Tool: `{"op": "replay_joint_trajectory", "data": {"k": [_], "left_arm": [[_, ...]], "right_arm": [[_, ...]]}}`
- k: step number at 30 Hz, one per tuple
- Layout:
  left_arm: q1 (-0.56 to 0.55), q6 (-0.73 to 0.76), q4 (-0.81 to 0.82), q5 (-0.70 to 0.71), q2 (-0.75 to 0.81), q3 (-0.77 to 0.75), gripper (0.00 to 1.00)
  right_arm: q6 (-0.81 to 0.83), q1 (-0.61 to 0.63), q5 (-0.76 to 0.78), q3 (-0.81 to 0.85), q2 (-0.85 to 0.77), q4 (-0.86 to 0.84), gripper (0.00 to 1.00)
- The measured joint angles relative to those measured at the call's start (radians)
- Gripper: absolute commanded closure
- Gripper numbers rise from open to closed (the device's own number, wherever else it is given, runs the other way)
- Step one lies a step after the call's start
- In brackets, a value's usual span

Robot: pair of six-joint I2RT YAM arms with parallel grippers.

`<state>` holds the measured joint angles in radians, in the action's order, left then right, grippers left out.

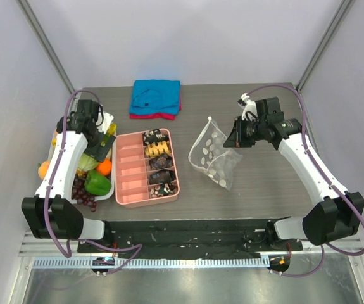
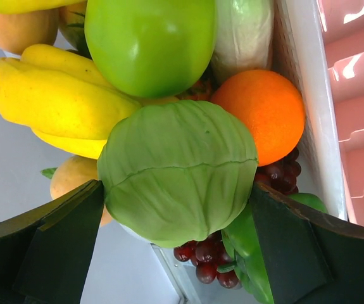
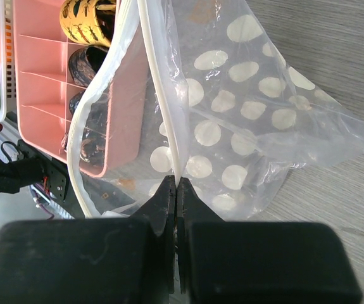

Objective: Place the food in the zip-top bag and seal the zipper
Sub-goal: Pick up the fake vegetable from the bin.

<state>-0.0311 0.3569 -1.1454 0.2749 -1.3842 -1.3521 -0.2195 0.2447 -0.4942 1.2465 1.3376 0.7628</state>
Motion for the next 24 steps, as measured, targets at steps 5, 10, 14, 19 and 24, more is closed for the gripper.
{"op": "replay_joint_trajectory", "data": {"k": [5,10,14,19,24], "left_arm": [[0.000,0.014,0.010,-0.001,0.004,0.001,0.19],[0.000,0.022,0.009,-0.006,0.004,0.001,0.47],[0.000,0.024,-0.006,-0.012,0.004,-0.012,0.64],[0.000,0.022,-0.054,-0.025,0.004,-0.083,0.76],[0.000,0.018,-0.129,-0.065,-0.003,-0.247,0.78]], "right_arm": [[0.000,0.000,0.000,0.000,0.000,0.000,0.99],[0.000,0.000,0.000,0.000,0.000,0.000,0.99],[0.000,0.000,-0.001,0.000,0.000,0.000,0.99],[0.000,0.000,-0.002,0.000,0.000,0.000,0.99],[0.000,0.000,-0.003,0.000,0.000,0.000,0.99]]}}
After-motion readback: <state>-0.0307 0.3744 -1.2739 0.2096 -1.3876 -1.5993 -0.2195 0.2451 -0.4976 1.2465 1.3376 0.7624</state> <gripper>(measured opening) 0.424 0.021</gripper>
